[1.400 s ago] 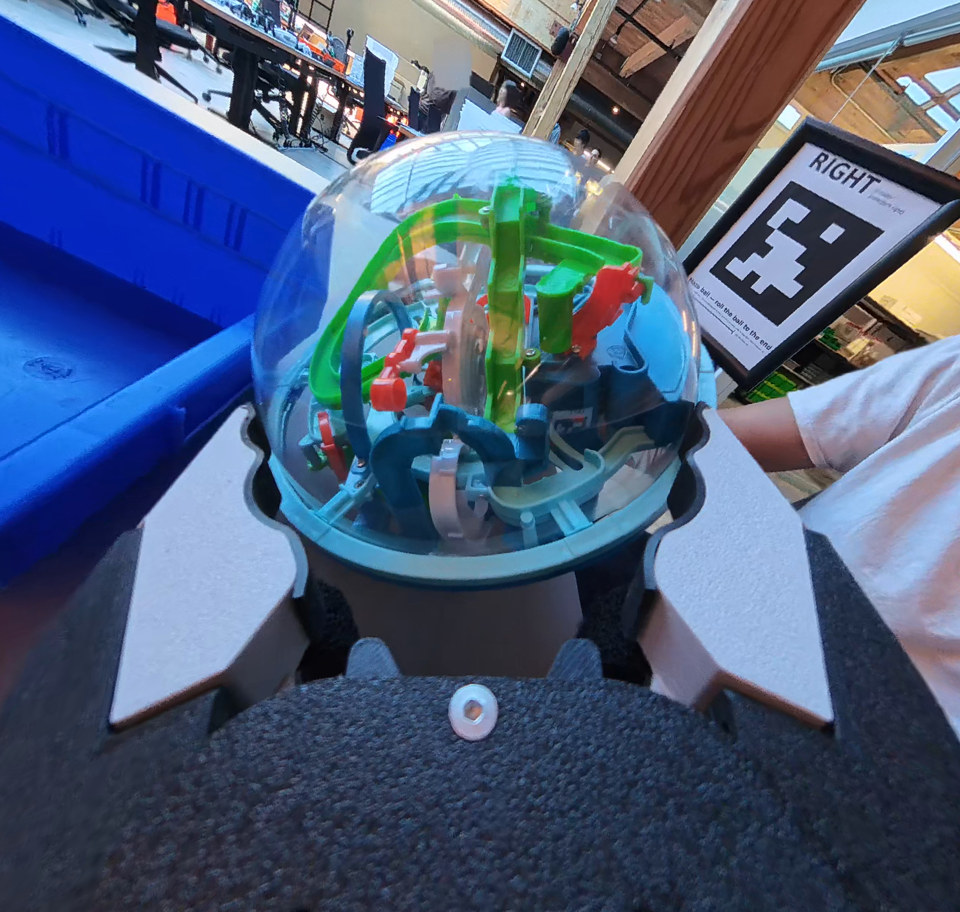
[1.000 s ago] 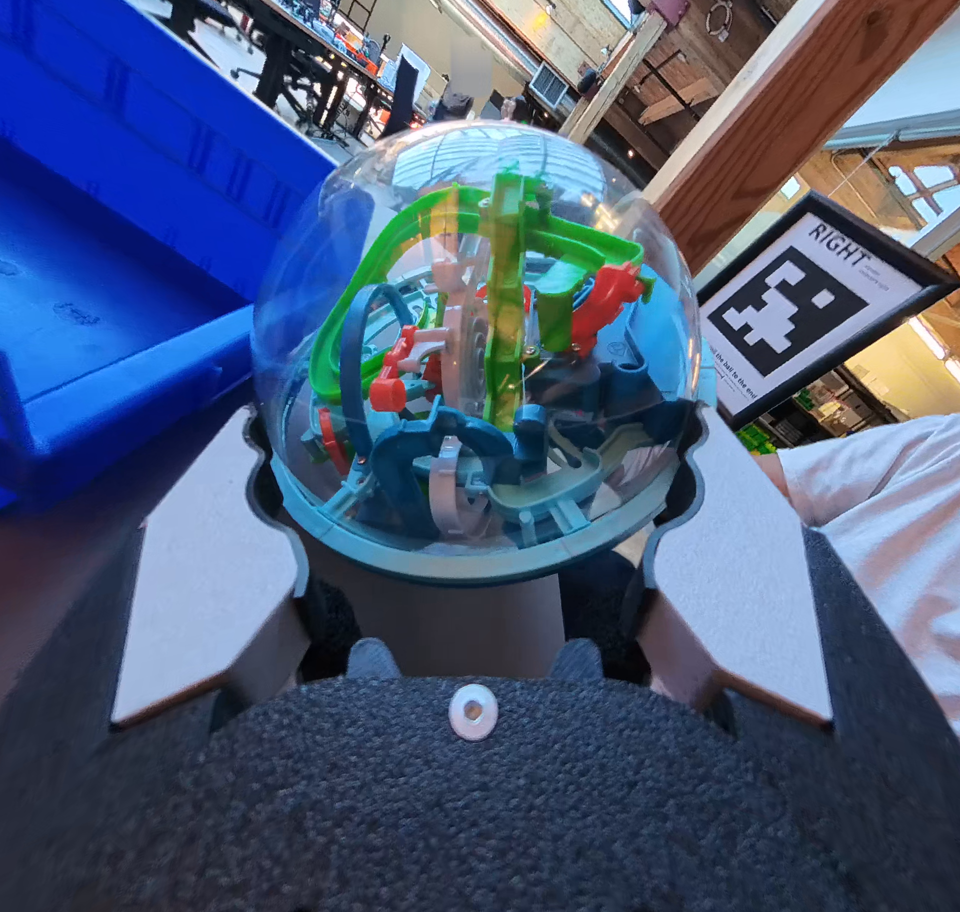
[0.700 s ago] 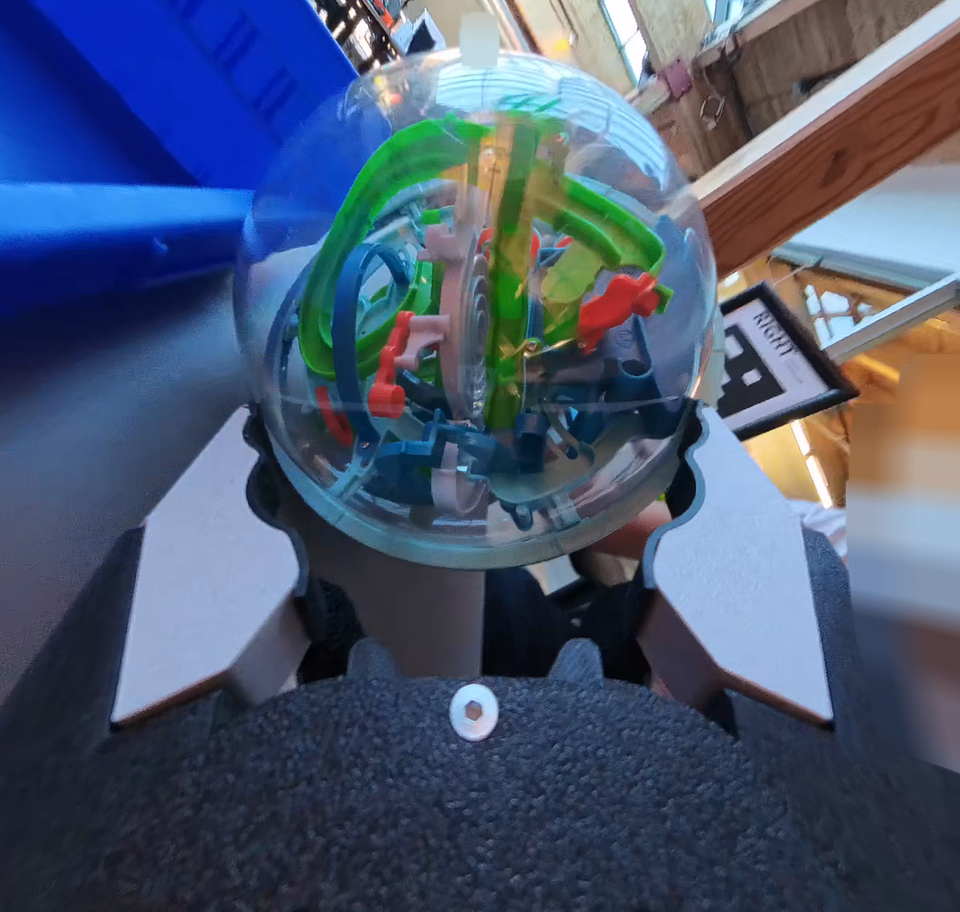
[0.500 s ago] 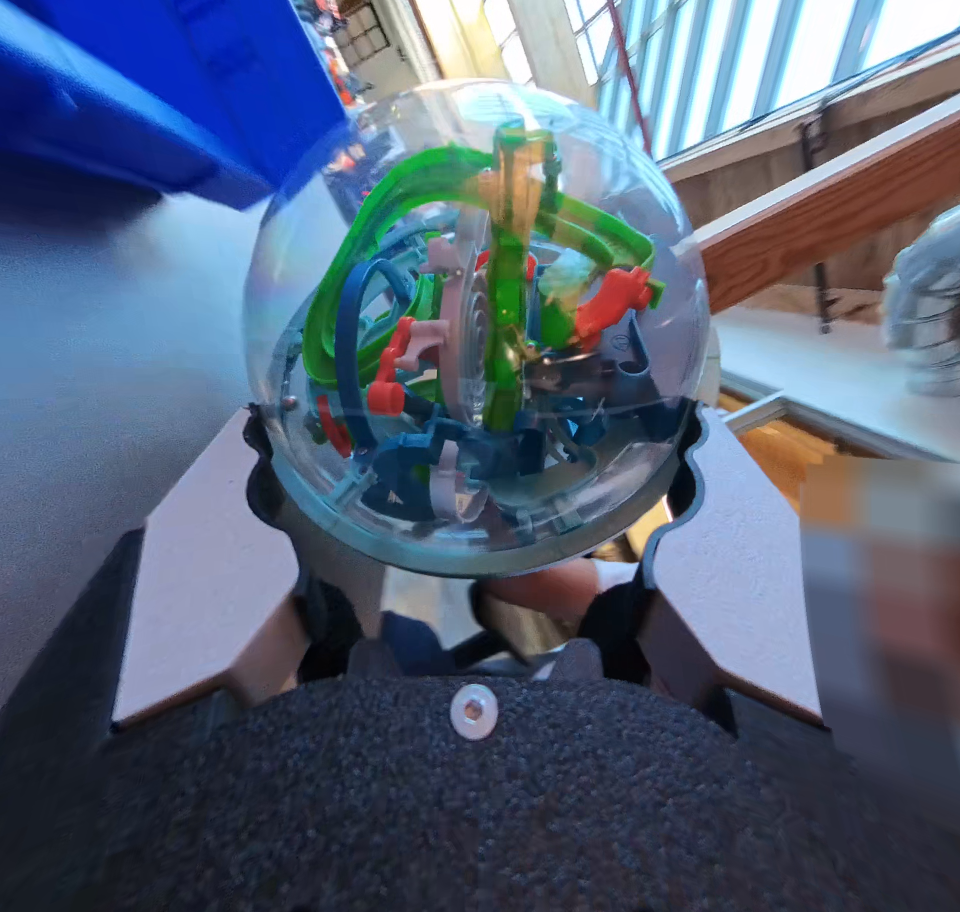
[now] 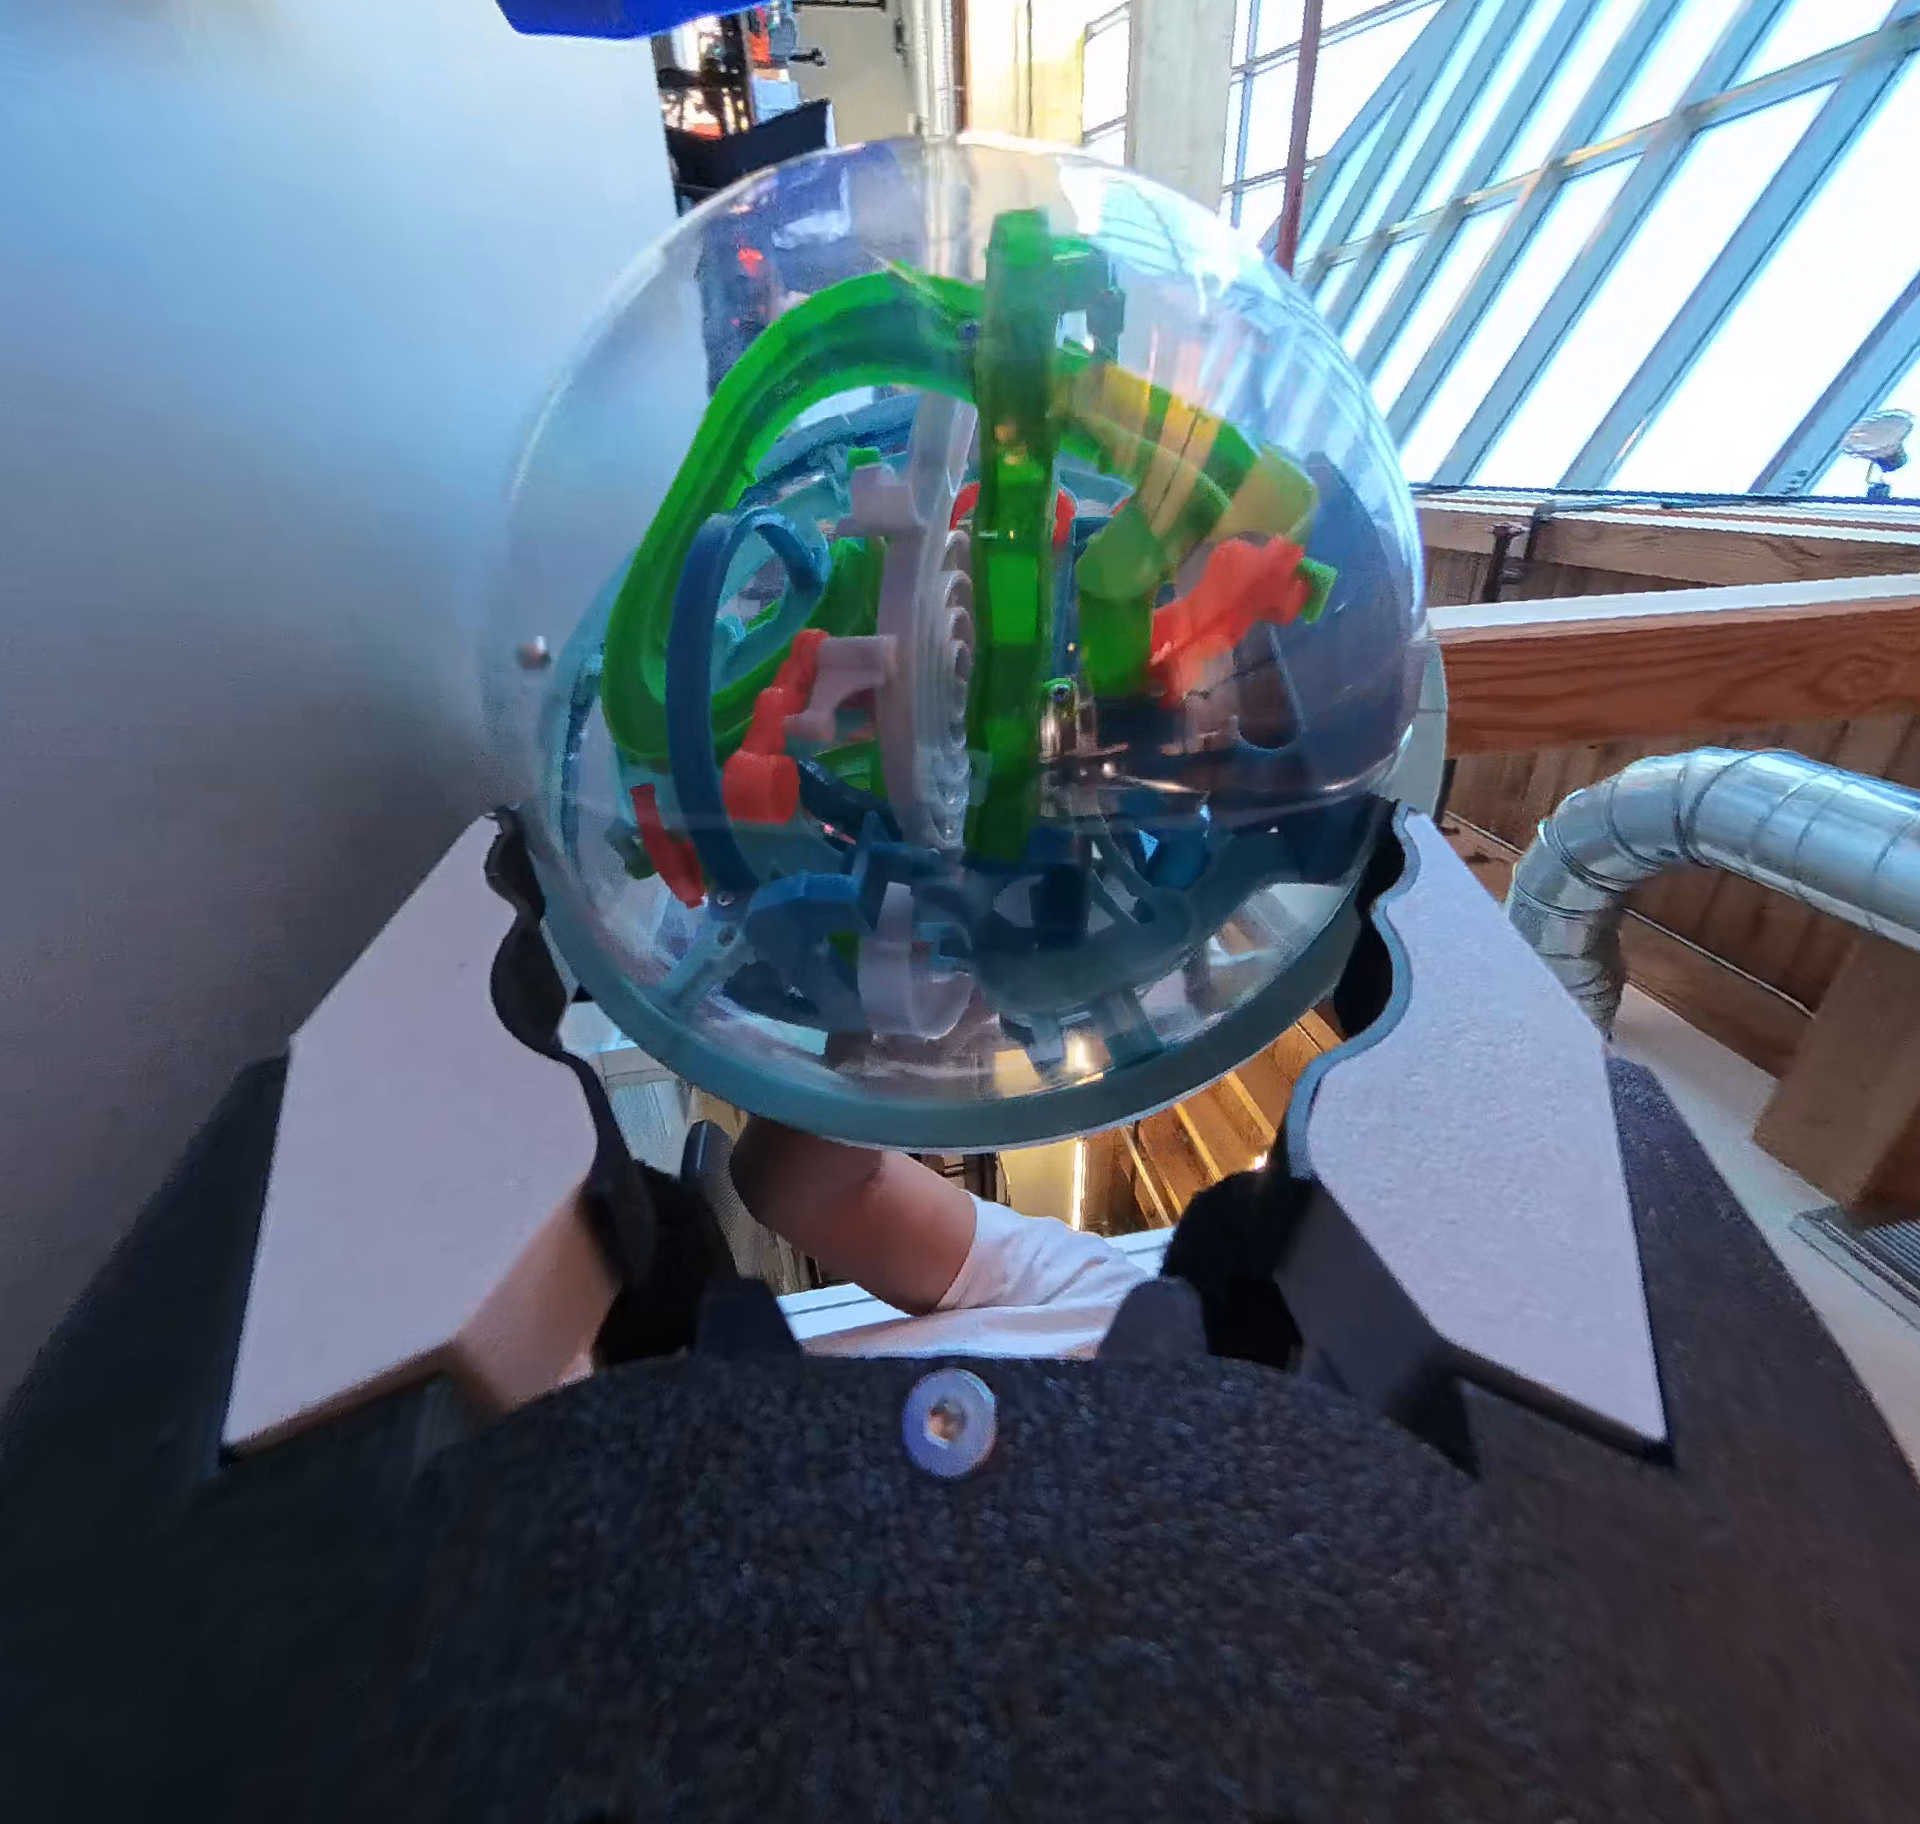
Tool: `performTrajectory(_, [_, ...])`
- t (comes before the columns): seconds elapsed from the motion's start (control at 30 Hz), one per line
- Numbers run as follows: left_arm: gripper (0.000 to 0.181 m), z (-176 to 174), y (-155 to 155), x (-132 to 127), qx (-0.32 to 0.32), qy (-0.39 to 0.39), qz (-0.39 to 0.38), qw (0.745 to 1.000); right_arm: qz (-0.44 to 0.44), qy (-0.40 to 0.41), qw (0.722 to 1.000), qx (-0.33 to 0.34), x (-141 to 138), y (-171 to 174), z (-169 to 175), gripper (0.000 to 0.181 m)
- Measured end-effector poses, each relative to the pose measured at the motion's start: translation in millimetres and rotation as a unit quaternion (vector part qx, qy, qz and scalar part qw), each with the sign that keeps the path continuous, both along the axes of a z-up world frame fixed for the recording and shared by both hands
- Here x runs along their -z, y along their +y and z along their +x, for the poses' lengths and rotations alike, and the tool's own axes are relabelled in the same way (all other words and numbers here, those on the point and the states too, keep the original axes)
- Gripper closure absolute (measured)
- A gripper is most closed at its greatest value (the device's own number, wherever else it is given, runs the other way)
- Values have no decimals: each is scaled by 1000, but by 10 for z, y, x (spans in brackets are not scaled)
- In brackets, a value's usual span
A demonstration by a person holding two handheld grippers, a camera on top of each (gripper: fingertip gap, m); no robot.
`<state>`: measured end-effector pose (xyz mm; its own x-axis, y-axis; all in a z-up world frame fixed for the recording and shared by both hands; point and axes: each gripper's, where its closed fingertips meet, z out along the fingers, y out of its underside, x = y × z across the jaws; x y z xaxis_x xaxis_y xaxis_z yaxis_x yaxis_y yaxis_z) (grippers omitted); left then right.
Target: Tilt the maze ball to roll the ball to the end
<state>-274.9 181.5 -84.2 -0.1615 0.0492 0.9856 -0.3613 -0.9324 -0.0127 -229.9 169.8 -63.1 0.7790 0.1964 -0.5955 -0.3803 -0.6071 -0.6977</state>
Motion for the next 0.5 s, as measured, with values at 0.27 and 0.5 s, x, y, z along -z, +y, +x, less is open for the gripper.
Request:
performTrajectory(0.27, [31,14,-88,-316,-17,-12,88,996,79,-13,996,-41,-308,-68,23,27])
performTrajectory(0.5, [31,-81,-172,-510,-49,-13,320,946,154,-99,970,-161,-343,-236,-85,27])
